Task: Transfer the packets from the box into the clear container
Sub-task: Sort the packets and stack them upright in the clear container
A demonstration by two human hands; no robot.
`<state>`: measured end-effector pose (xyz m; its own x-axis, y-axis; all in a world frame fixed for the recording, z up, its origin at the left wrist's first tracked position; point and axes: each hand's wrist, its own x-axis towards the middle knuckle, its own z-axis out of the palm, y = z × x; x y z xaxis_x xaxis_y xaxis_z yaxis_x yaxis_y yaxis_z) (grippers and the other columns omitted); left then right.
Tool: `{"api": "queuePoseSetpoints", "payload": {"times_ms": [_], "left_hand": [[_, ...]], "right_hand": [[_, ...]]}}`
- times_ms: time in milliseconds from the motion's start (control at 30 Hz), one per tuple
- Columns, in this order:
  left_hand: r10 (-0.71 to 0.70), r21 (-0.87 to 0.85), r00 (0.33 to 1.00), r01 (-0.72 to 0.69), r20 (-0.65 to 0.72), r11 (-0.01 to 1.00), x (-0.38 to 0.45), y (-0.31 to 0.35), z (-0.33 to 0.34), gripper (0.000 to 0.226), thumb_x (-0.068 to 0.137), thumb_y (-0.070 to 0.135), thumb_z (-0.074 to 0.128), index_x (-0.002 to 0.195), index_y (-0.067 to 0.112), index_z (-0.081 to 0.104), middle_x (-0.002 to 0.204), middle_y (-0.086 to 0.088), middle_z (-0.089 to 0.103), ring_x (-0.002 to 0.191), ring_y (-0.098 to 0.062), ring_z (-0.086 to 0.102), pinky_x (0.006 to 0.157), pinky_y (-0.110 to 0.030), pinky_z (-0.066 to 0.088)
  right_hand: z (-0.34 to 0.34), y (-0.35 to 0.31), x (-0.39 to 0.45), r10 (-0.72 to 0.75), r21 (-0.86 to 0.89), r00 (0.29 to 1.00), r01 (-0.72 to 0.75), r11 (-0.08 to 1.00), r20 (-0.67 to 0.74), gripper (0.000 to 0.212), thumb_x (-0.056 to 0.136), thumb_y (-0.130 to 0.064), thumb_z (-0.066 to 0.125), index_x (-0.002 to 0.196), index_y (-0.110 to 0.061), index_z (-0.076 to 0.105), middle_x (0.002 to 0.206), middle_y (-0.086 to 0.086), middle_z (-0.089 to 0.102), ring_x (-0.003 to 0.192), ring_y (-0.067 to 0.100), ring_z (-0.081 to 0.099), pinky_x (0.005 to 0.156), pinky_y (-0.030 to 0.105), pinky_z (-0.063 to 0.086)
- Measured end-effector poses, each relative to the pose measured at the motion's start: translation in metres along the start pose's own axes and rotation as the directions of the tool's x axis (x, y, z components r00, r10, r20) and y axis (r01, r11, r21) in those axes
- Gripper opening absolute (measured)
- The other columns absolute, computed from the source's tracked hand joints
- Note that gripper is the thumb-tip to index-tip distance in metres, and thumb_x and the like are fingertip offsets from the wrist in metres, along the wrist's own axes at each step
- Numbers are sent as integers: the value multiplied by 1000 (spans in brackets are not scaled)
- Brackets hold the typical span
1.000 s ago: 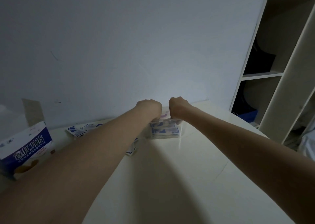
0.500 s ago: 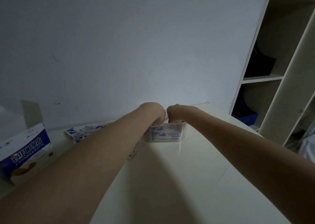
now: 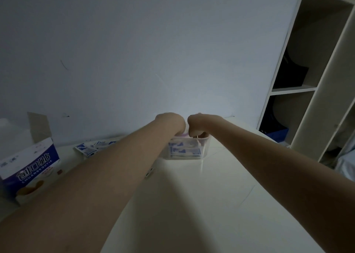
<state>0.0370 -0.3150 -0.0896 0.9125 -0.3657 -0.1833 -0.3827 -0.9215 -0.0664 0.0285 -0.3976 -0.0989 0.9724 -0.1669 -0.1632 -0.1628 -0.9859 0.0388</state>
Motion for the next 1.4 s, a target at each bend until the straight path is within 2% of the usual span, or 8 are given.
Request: {"api": "queuePoseSetpoints", "payload": {"times_ms": [233, 467, 700, 867, 1000, 1167, 1300, 1400], "left_hand": [[10, -109, 972, -37, -233, 993, -24, -38, -23, 15, 92, 8, 42, 79, 10, 50, 83, -4, 73, 74, -17, 64, 79, -30, 52], [-25, -84, 997, 31, 79, 996, -83, -113, 11, 19, 90, 17, 55, 104, 7, 63, 67, 2, 66, 58, -9, 57, 57, -21, 43], [-134, -49, 949, 155, 286, 987, -116, -164, 65, 34, 78, 35, 72, 76, 9, 51, 93, -8, 52, 84, -25, 58, 72, -33, 56], [-94, -170, 982, 122, 165, 978, -122, -180, 80, 36, 80, 29, 71, 103, 3, 63, 92, -9, 62, 64, -14, 50, 52, -20, 40], [-52, -364, 995, 78, 82, 928, -117, -193, 85, 30, 80, 25, 72, 61, 13, 53, 61, -2, 54, 50, -10, 47, 44, -17, 37], [-129, -751, 989, 30, -73, 660, -124, -189, 73, 22, 86, 12, 66, 65, 11, 58, 61, -3, 59, 45, -7, 54, 38, -8, 41], [-201, -959, 978, 9, -50, 284, -121, -178, 65, 10, 87, 4, 61, 78, 2, 60, 64, -10, 65, 38, -3, 59, 42, -13, 51], [-169, -993, 984, -33, -53, 116, -120, -166, 65, 4, 86, -2, 60, 82, -1, 60, 76, -13, 66, 45, -6, 65, 53, -15, 56]], "right_hand": [[-47, -23, -26, -79, 328, 955, 174, 928, -285, 13, 90, -7, 52, 84, 2, 60, 83, 13, 67, 44, 12, 60, 61, 26, 56], [-4, -94, -76, -416, 310, 899, 437, 844, -134, 17, 89, -11, 53, 84, -3, 67, 80, 9, 70, 61, 15, 65, 76, 24, 56], [55, -140, -85, -426, 195, 892, 449, 872, -149, 51, 74, -39, 73, 104, 1, 61, 102, 17, 65, 89, 28, 60, 64, 28, 39], [57, -138, -77, -322, 423, 945, 318, 849, -65, 37, 75, -12, 74, 105, 7, 64, 71, 9, 60, 39, 7, 52, 47, 18, 46], [51, -121, -75, -240, 499, 969, 240, 833, -67, 22, 73, -6, 75, 93, 1, 69, 57, 2, 54, 38, 6, 52, 46, 16, 48], [34, -101, -74, -139, 694, 981, 192, 694, -132, 10, 76, -4, 72, 81, 1, 65, 64, 6, 57, 52, 14, 53, 39, 14, 45], [20, -97, -80, -138, 946, 976, 200, 256, -169, 11, 79, 2, 68, 76, -5, 60, 75, 11, 60, 63, 18, 56, 59, 19, 53], [24, -102, -87, -240, 954, 966, 158, 255, -96, 7, 78, 2, 68, 79, -4, 64, 77, 8, 63, 73, 17, 57, 72, 24, 51]]}}
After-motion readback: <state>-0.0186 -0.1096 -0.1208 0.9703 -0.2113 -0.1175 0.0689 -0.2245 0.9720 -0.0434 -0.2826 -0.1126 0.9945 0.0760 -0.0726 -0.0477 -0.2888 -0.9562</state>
